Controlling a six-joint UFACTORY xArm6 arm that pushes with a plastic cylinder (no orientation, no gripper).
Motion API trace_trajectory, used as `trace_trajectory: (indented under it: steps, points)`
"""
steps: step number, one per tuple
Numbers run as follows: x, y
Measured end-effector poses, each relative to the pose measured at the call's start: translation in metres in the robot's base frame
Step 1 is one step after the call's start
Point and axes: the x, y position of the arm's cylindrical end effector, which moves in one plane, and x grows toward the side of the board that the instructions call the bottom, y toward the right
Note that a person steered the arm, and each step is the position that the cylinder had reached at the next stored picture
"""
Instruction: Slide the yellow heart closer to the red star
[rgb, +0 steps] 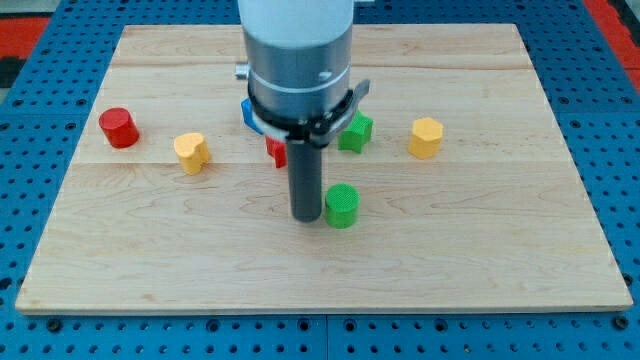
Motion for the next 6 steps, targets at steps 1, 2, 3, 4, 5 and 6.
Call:
trace_trajectory:
  steps: [1, 2, 3, 4, 5, 6]
  points:
    - [0.008, -0.071]
    - [-0.016, -0.111]
    - [-0.052, -0.136]
    - [-0.085, -0.159]
    - [-0.097, -0.158]
    - [-0.097, -0.123]
